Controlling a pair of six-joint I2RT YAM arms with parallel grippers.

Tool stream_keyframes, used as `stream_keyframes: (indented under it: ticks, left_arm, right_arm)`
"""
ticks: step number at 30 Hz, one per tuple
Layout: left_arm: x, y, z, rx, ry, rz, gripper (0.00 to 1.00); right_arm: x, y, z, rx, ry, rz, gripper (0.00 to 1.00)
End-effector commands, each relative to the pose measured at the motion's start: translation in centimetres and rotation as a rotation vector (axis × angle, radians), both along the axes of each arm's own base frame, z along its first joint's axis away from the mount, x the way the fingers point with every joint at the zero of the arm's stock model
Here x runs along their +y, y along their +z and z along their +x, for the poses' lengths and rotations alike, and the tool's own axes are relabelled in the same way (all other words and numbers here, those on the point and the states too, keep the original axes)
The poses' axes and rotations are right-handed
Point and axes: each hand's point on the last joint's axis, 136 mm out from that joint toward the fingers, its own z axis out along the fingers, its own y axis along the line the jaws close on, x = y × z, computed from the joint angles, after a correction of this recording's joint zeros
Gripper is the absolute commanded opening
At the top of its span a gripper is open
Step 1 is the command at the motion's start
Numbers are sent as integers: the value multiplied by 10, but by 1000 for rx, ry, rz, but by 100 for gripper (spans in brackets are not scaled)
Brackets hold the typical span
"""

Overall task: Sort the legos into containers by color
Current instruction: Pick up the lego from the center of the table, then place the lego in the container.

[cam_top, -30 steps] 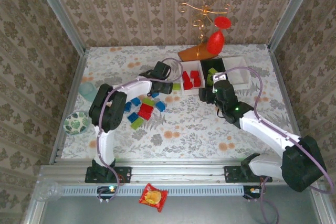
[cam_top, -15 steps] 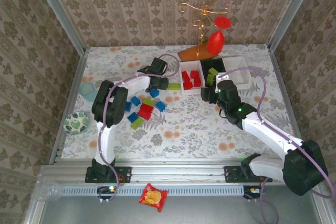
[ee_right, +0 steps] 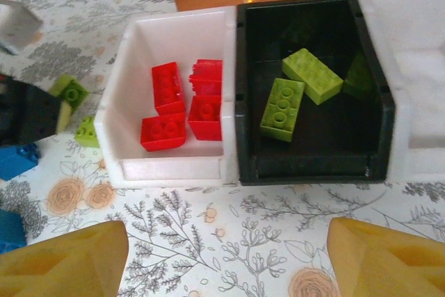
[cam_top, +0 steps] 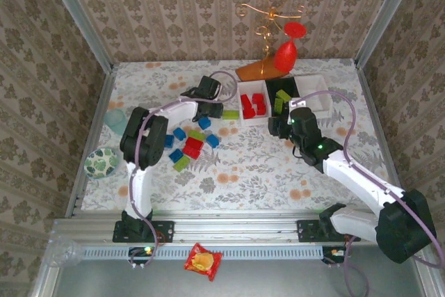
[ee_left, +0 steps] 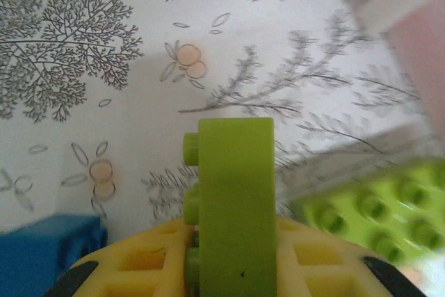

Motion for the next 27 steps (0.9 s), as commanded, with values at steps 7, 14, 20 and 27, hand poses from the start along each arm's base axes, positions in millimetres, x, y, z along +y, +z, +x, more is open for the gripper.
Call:
stream_keyframes:
  ticks: [7, 14, 20, 27]
  left_arm:
    - [-113, 101, -28, -214, -248, -195, 21]
    - [-181, 89, -15, -202, -355, -200, 24]
    - [-224, 77, -2, -173, -416, -208, 26]
    - [-244, 83, 6, -193, -437, -245, 46]
  right_arm:
    - [-68, 7, -18, -39, -254, 55, 87]
    - [-74, 12, -29, -89, -263, 64, 92]
    - [-72, 11, -29, -84, -253, 59, 92]
    - [-74, 11, -31, -82, -252, 50, 92]
